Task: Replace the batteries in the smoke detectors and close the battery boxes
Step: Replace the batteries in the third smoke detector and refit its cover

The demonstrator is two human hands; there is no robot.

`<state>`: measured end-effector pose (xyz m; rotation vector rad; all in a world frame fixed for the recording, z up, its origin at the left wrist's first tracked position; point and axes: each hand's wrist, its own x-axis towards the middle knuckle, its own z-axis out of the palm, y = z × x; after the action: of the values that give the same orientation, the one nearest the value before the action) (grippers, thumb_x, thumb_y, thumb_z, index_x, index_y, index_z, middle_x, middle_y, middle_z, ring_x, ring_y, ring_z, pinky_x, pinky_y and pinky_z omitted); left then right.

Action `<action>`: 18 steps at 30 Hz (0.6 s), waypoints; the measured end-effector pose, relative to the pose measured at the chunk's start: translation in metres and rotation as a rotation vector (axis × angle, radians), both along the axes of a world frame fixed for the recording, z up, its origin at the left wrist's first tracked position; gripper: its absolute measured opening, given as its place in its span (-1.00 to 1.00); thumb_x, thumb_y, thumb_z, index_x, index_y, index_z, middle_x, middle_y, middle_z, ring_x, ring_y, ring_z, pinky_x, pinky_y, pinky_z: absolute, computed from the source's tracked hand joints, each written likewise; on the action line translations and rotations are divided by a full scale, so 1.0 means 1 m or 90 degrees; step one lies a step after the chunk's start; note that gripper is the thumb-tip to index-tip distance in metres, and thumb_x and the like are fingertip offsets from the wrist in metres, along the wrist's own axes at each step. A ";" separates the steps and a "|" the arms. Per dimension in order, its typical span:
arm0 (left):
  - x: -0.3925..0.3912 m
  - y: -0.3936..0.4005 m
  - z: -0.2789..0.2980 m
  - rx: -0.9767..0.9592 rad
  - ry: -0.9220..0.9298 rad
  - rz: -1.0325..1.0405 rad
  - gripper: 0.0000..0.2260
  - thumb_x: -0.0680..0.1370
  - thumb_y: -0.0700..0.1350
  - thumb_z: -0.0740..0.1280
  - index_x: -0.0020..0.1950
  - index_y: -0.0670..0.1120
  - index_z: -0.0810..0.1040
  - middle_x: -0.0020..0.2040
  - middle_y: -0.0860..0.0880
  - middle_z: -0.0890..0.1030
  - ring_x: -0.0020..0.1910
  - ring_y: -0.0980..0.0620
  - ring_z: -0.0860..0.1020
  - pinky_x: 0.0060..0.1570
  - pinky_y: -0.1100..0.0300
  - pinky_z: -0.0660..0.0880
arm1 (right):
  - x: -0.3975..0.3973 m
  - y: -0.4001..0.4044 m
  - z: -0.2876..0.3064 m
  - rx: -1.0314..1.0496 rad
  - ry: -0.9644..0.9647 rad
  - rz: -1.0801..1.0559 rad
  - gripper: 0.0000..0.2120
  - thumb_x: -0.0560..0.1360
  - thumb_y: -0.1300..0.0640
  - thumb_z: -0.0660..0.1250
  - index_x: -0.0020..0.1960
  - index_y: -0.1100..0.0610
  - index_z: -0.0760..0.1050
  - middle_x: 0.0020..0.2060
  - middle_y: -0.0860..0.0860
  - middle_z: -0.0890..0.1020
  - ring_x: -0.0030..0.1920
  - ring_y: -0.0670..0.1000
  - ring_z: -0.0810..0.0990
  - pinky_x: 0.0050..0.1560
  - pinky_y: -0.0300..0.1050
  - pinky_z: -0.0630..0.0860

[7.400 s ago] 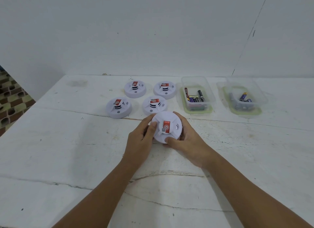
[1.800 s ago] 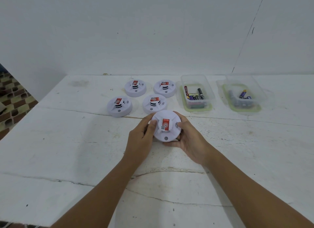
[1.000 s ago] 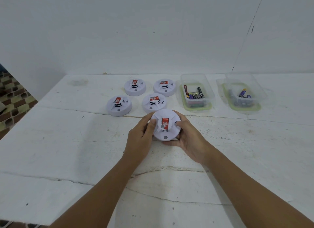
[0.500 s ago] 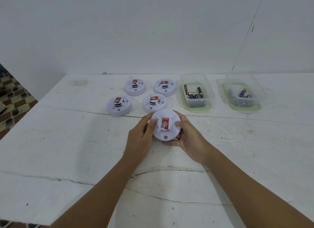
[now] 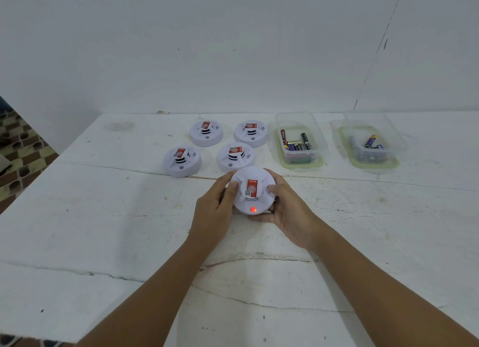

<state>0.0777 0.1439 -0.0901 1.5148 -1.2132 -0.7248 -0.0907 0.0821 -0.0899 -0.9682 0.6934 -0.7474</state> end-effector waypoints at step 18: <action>-0.001 0.002 0.002 0.000 0.006 0.002 -0.72 0.74 0.02 0.21 0.41 0.11 0.58 0.19 0.22 0.69 0.20 0.26 0.61 0.12 0.36 0.54 | 0.001 0.005 0.004 -0.026 0.013 -0.002 -0.58 0.67 0.12 0.19 0.51 -0.08 0.35 0.24 -0.03 0.69 0.20 0.10 0.70 0.07 0.07 0.67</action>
<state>0.0770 0.1456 -0.0876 1.5113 -1.2044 -0.7293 -0.0896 0.0871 -0.0861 -1.0138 0.6987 -0.7577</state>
